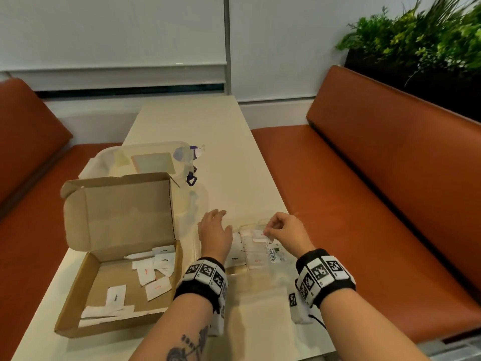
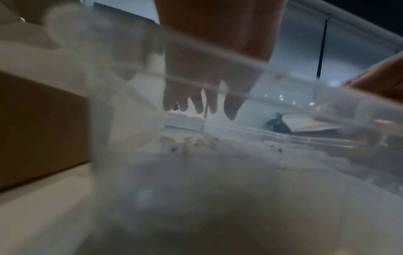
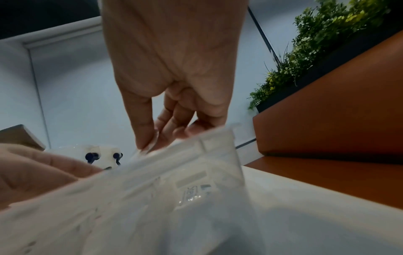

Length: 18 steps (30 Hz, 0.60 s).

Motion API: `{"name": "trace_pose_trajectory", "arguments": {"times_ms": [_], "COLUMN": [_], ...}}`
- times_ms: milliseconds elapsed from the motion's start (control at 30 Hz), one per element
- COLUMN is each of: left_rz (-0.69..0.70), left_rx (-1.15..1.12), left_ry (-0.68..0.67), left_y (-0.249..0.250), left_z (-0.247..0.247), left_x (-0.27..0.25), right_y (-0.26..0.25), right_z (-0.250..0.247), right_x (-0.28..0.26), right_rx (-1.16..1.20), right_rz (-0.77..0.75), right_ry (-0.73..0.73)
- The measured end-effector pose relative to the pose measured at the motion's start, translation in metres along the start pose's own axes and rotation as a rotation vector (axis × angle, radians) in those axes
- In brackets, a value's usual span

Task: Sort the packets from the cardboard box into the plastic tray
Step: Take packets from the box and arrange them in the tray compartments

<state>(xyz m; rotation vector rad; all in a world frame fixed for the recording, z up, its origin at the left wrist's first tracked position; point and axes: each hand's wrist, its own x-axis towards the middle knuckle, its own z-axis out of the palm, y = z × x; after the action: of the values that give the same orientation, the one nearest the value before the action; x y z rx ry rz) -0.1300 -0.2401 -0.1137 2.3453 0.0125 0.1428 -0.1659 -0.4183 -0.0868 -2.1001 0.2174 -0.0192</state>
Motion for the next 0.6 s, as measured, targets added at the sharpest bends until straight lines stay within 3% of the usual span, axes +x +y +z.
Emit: {"name": "trace_pose_trajectory", "arguments": {"times_ms": [167, 300, 600], "left_rz": [0.011, 0.046, 0.076], "left_rx": [0.231, 0.326, 0.342], "left_ry": [-0.180, -0.213, -0.233], "left_y": [-0.009, -0.011, -0.013], "left_z": [0.001, 0.001, -0.002], "left_x": [0.004, 0.006, 0.004], "right_y": [-0.003, -0.001, 0.002], "right_z": [0.005, 0.012, 0.025], "right_x": [-0.003, -0.006, -0.007], "right_rx": [-0.120, -0.386, -0.708], "right_rz": [-0.014, -0.046, -0.201], "right_ry": [-0.149, -0.242, -0.286]}}
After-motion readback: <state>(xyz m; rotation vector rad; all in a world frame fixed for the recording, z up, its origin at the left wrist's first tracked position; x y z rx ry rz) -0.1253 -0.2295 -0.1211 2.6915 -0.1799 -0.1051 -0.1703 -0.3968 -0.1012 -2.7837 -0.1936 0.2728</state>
